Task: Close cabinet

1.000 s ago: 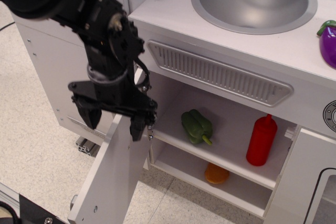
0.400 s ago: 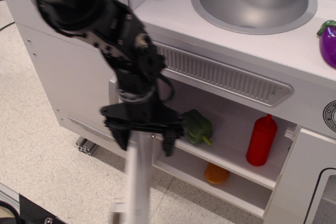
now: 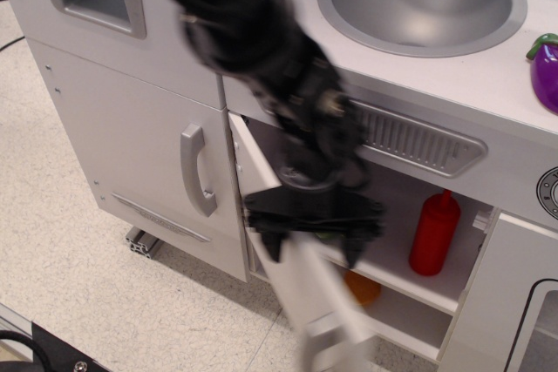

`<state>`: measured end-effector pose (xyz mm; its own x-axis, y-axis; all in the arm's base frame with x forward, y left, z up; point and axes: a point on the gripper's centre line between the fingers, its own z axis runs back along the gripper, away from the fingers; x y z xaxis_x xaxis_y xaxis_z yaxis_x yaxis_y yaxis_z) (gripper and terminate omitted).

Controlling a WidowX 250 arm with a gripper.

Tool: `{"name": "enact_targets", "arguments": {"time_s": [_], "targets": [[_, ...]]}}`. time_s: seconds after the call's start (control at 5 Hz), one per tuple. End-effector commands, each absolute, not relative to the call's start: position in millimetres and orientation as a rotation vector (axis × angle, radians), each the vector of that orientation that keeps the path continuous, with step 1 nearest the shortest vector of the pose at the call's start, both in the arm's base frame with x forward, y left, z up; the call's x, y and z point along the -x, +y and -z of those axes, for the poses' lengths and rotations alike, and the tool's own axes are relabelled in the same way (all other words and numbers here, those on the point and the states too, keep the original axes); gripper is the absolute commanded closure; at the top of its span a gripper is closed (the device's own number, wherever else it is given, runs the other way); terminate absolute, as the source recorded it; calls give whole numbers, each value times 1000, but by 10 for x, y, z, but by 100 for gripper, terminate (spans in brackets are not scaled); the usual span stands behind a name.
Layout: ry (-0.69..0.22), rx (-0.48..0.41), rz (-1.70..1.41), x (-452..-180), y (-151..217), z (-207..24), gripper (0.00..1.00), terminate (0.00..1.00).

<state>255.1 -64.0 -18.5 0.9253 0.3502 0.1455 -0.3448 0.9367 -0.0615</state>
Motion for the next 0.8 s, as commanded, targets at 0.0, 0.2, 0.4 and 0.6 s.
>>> {"name": "enact_targets", "arguments": {"time_s": [0.0,0.2,0.4,0.6], "targets": [[-235,127,-281,-2627,-944,-206,0,0],[-260,203,-253,-2432,-861,-546,0,0],[-250,191,-217,-2240,-754,-693,0,0],[-240,87,-266,-2163,-605,-410,0,0]]}}
